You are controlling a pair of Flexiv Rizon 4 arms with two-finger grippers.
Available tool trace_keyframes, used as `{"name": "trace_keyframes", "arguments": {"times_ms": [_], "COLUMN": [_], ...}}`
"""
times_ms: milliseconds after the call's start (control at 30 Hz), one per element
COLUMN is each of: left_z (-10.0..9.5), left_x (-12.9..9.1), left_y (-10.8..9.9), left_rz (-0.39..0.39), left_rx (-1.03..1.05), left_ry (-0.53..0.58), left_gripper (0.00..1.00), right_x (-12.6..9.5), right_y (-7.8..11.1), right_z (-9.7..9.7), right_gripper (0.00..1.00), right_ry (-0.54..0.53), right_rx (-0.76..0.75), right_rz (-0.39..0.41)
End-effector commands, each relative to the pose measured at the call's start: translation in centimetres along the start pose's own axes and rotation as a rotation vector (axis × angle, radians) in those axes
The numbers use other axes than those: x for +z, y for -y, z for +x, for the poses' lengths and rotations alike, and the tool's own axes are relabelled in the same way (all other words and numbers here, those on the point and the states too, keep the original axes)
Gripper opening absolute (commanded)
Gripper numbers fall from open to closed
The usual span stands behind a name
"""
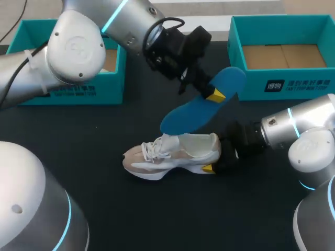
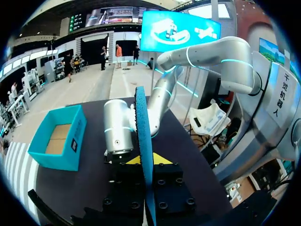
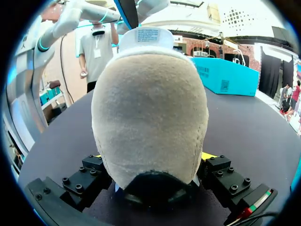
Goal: Take the shoe out of the shoebox, open the shoe tongue, remove and reinsert the insole, then place the shoe into the shoebox
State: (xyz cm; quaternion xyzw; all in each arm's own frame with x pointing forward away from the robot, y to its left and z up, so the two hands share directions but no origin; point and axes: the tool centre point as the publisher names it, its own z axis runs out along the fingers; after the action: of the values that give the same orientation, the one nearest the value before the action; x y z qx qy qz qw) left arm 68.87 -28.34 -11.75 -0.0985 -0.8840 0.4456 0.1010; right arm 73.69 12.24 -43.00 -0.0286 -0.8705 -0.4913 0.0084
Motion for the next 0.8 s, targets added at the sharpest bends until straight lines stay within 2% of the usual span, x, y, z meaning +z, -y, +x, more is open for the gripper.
{"name": "trace_keyframes", "arguments": {"times_ms": [33,300,433,500,533,800], "left_z": [1.0,2.5,3.5,4.2,4.7,4.7], "left_x": [-1.4,-3.1,-4.1,-4.6,-4.7,-4.7], "left_y": [0.2,2.1,2.7,2.9,2.8,2.8], "left_rz": [0.07,0.223,0.34,0.374,0.383,0.383], "left_rx": [-0.005,-0.04,-0.076,-0.077,-0.061,-0.061], "left_ry": [-0.003,-0.07,-0.105,-0.078,-0.054,-0.054], "left_gripper": [0.0,0.0,0.0,0.0,0.0,0.0], "right_x": [0.6,0.6,0.6,0.6,0.6,0.6], "right_y": [0.4,0.4,0.4,0.4,0.4,0.4], "right_z": [-0.1,-0.1,-0.1,-0.1,-0.1,-0.1], "right_gripper": [0.0,0.0,0.0,0.0,0.0,0.0], "right_ry": [0.001,0.001,0.001,0.001,0.001,0.001], "right_rx": [0.001,0.001,0.001,0.001,0.001,0.001], "right_rz": [0.004,0.004,0.004,0.004,0.004,0.004]}}
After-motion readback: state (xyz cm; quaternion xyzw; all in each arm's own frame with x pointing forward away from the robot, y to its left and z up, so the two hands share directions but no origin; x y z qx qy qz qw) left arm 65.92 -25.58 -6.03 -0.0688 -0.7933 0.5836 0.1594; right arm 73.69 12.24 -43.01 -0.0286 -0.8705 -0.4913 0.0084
